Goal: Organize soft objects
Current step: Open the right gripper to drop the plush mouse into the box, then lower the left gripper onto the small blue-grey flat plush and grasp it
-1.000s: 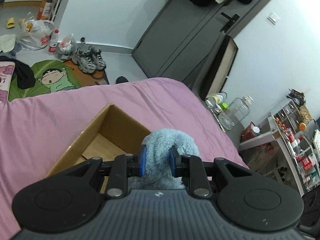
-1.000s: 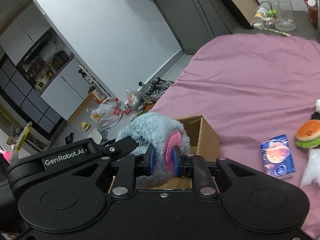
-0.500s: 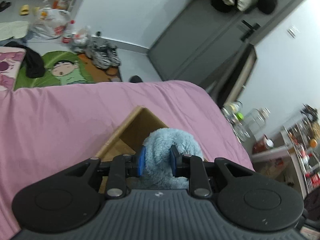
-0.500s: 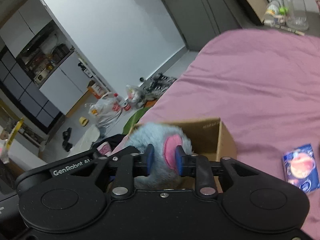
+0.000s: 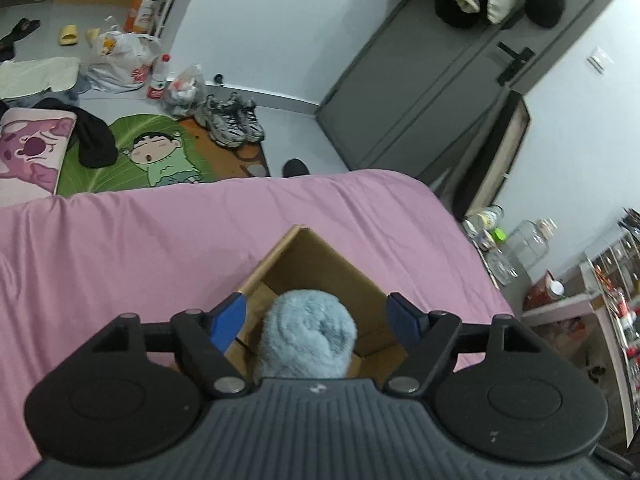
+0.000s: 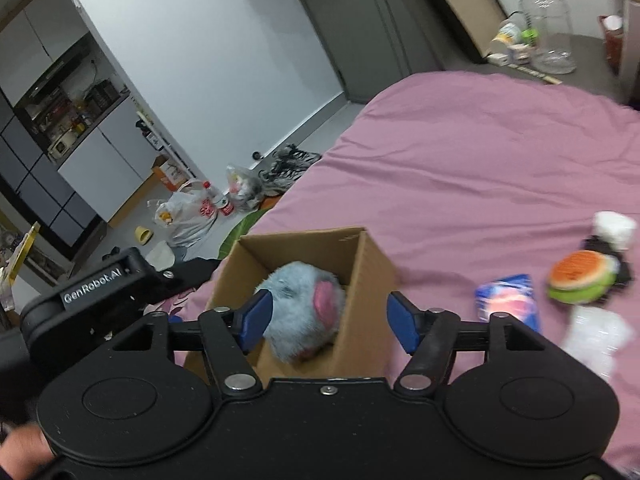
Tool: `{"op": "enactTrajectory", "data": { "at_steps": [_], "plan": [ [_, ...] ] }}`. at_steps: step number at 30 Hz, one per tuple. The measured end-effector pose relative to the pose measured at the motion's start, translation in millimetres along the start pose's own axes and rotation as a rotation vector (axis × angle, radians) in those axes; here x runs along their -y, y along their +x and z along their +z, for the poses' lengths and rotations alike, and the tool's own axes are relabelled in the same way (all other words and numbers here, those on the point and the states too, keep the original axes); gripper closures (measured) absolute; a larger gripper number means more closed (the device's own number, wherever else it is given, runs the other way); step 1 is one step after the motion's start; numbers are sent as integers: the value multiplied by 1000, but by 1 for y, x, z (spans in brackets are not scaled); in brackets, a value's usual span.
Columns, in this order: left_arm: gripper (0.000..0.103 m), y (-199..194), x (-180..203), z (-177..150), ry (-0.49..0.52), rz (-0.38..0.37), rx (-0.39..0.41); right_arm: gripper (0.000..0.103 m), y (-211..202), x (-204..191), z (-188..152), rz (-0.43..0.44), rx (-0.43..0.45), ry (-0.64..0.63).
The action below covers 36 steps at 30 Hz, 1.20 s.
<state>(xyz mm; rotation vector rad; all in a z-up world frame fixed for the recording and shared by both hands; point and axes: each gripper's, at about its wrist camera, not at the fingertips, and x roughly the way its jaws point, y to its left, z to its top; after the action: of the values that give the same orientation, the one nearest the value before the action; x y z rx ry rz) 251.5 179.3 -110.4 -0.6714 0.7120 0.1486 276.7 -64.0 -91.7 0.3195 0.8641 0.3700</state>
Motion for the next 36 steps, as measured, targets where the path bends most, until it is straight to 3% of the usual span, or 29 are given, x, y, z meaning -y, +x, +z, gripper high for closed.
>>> {"op": "enactTrajectory", "data": {
  "at_steps": [15, 20, 27, 36],
  "plan": [
    [22, -67, 44, -19, 112, -17, -7, 24, -107, 46, -14, -42, 50, 44],
    [22, -87, 70, -44, 198, -22, -33, 24, -139, 71, -19, -62, 52, 96],
    [22, -98, 91, -85, 235, 5, -112, 11, -173, 93, -34, -70, 49, 99],
    [22, -114, 122, -133, 291, 17, -150, 11, -200, 129, -48, -55, 52, 137]
  ]
}}
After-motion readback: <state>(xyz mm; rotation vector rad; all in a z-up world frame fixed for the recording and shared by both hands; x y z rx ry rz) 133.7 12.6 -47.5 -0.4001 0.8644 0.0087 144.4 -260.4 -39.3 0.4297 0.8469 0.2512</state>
